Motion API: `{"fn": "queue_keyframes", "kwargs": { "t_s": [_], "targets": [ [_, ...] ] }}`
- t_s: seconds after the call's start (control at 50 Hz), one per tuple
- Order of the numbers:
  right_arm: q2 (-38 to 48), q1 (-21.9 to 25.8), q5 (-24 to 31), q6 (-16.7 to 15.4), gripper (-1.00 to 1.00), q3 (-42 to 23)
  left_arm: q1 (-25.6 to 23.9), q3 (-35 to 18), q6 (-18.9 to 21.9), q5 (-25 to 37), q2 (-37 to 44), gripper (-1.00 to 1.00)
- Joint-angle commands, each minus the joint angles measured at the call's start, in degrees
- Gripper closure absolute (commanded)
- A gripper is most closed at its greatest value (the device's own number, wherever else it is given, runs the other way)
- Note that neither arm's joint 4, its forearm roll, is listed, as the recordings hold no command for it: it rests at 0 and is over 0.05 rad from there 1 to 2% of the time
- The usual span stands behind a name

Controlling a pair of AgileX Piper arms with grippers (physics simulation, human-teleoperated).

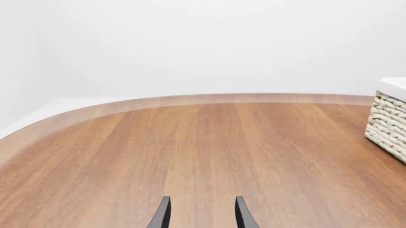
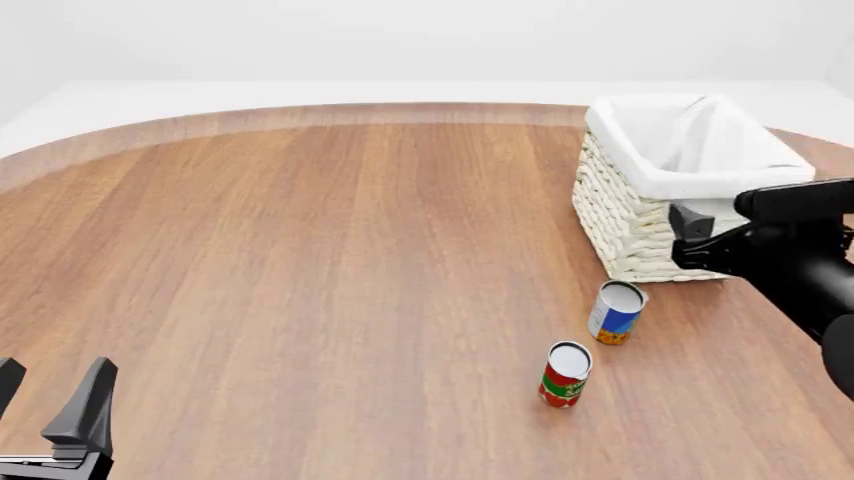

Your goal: Pick up the alphabet soup and the cream cheese box, and put them in the basket.

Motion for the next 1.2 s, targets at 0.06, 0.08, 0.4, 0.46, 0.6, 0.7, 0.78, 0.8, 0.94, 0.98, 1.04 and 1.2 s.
{"fn": "queue_keyframes", "kwargs": {
  "t_s": [0.06, 0.08, 0.4, 0.46, 0.6, 0.7, 0.78, 0.8, 0.94, 0.98, 1.04, 1.2],
  "targets": [
    [-0.2, 1.6, -3.8, 0.5, -1.00, 5.2, 0.0, 0.0, 0.0, 0.0, 0.0, -1.00],
    [-0.1, 1.8, -4.3, 0.3, -1.00, 5.6, 0.0, 0.0, 0.0, 0.0, 0.0, -1.00],
    [1.4, 4.8, -6.6, 0.4, -1.00, 8.4, 0.0, 0.0, 0.0, 0.0, 0.0, -1.00],
    [1.3, 5.1, -6.6, 0.5, -1.00, 8.8, 0.0, 0.0, 0.0, 0.0, 0.0, -1.00],
    [1.7, 5.7, -7.0, 0.4, -1.00, 9.8, 0.0, 0.0, 0.0, 0.0, 0.0, -1.00],
    [1.4, 5.7, -7.0, 0.2, -1.00, 10.8, 0.0, 0.0, 0.0, 0.0, 0.0, -1.00],
    [1.4, 6.0, -7.0, 0.2, -1.00, 11.4, 0.0, 0.0, 0.0, 0.0, 0.0, -1.00],
    [1.6, 6.1, -7.2, 0.4, -1.00, 11.5, 0.0, 0.0, 0.0, 0.0, 0.0, -1.00],
    [4.8, 6.4, -9.6, 0.8, -1.00, 12.3, 0.0, 0.0, 0.0, 0.0, 0.0, -1.00],
    [5.2, 6.3, -9.9, 0.8, -1.00, 12.4, 0.0, 0.0, 0.0, 0.0, 0.0, -1.00],
    [6.2, 6.3, -10.6, 1.0, -1.00, 12.5, 0.0, 0.0, 0.0, 0.0, 0.0, -1.00],
    [10.3, 5.9, -13.0, 1.3, -1.00, 12.4, 0.0, 0.0, 0.0, 0.0, 0.0, -1.00]
  ]
}}
